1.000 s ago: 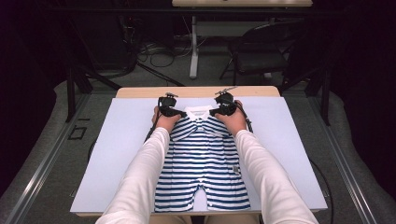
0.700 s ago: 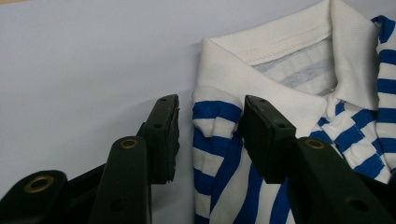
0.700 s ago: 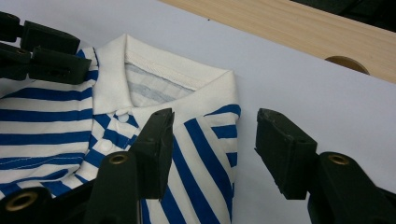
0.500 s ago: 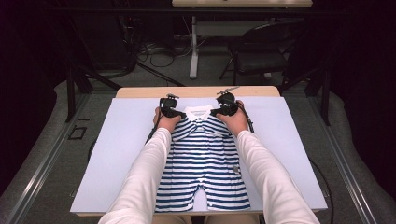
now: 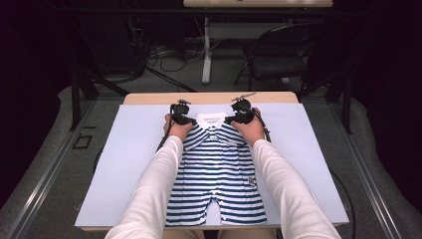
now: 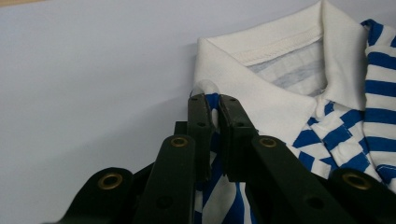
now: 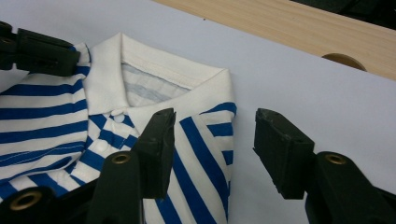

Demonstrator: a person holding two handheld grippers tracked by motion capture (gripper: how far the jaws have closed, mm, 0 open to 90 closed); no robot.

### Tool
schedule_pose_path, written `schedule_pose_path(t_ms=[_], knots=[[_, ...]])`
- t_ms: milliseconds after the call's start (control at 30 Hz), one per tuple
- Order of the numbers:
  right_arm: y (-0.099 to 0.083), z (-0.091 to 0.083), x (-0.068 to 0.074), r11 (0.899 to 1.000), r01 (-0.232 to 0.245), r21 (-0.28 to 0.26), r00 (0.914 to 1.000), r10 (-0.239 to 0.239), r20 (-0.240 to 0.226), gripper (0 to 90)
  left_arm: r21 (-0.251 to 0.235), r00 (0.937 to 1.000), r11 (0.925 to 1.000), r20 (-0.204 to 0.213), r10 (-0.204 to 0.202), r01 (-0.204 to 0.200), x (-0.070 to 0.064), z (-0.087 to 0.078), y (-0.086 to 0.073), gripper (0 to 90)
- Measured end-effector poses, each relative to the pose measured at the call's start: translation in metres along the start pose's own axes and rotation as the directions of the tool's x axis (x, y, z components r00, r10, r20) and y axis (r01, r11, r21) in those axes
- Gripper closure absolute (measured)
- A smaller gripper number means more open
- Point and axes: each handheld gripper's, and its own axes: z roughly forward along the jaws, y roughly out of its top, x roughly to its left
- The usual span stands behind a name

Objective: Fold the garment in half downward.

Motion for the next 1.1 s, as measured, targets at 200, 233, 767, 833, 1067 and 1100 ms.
schedule_pose_path(t_ms=[200,233,767,833,1067,1100], knots=[[-0.001,0.005,-0.005,1.000,-0.020,-0.007,0.9996,0.020,0.019,51.2,-0.014,0.9999,0.9998,0.004,0.012,-0.012,-0.003,-0.005,0.001,84.9],[-0.002,0.006,-0.006,1.000,-0.021,-0.008,0.9996,0.021,0.017,51.6,-0.016,0.9998,0.9997,0.003,0.017,-0.017,-0.003,-0.005,0.001,84.9],[-0.011,0.029,-0.016,0.997,-0.072,0.012,0.9971,0.072,0.023,54.4,-0.030,0.9997,0.9993,0.003,0.024,-0.024,-0.009,-0.012,0.002,84.9],[-0.012,0.030,-0.016,0.997,-0.070,0.017,0.9972,0.070,0.025,55.7,-0.030,0.9995,0.9991,0.000,0.031,-0.031,-0.009,-0.012,0.002,84.9],[-0.013,0.034,-0.013,0.998,-0.062,0.032,0.9976,0.061,0.032,61.7,-0.029,0.9995,0.9990,-0.002,0.033,-0.033,-0.010,-0.011,0.001,84.9],[-0.014,0.035,-0.013,0.998,-0.061,0.032,0.9977,0.060,0.033,62.9,-0.029,0.9994,0.9990,-0.002,0.033,-0.033,-0.011,-0.011,0.001,84.9]])
